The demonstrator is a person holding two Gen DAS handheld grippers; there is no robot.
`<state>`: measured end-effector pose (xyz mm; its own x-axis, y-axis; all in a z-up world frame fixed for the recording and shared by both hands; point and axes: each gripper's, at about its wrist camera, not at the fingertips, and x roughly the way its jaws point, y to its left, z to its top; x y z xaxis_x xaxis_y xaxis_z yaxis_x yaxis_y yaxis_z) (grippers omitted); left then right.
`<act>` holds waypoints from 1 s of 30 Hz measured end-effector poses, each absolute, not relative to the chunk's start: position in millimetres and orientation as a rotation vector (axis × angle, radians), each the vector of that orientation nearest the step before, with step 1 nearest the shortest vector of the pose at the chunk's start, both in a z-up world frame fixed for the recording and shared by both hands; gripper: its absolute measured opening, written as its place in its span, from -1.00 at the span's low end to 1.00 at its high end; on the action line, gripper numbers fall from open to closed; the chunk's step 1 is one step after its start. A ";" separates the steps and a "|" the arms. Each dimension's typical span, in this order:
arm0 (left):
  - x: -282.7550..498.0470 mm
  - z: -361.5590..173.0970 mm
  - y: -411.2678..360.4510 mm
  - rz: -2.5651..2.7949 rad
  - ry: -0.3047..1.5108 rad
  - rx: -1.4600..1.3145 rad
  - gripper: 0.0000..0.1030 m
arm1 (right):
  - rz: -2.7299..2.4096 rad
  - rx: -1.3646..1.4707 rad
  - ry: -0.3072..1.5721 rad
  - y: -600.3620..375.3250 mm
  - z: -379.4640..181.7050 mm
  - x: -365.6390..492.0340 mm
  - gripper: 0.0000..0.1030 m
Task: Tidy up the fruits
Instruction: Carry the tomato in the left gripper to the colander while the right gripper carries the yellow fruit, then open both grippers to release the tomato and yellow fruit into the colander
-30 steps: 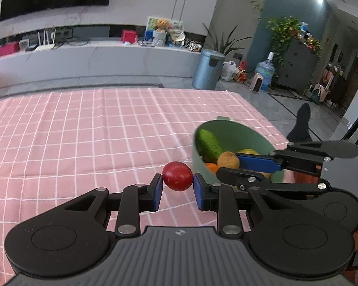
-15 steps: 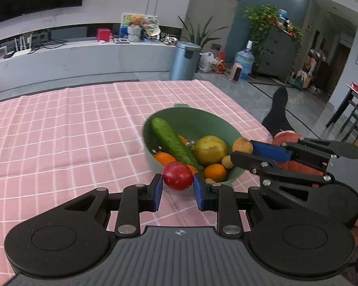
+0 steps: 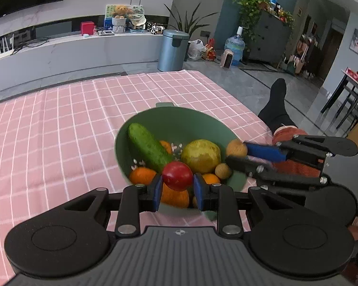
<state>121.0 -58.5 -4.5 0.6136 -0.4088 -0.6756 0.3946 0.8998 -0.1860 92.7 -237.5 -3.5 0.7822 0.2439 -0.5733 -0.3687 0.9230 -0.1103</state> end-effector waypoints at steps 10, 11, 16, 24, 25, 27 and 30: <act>143.2 -15.2 -62.2 -0.449 0.819 0.018 -0.40 | 0.442 -0.296 0.743 -226.4 -35.7 142.4 -0.61; 143.6 -15.8 -61.7 -0.450 0.822 0.018 -0.40 | 0.442 -0.289 0.759 -225.7 -38.3 146.2 -0.61; 145.1 -19.6 -63.4 -0.463 0.837 0.026 -0.40 | 0.456 -0.245 0.824 -224.0 -50.5 157.1 -0.61; 149.5 -20.1 -65.9 -0.483 0.848 0.027 -0.40 | 0.431 -0.203 0.841 -229.2 -52.5 157.1 -0.51; 150.0 -20.0 -66.3 -0.486 0.847 0.030 -0.40 | 0.430 -0.196 0.836 -230.8 -51.0 156.2 -0.47; 151.1 -19.1 -67.5 -0.493 0.844 0.041 -0.40 | 0.421 -0.176 0.821 -234.9 -48.0 153.9 -0.41; 156.6 -17.9 -72.6 -0.509 0.837 0.079 -0.40 | 0.384 -0.139 0.762 -245.2 -36.7 148.6 -0.41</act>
<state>156.6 -72.6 -17.9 0.5578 -0.4006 -0.7269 0.4615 0.8776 -0.1295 148.6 -245.2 -36.7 0.6582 0.2885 -0.6954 -0.3880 0.9215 0.0151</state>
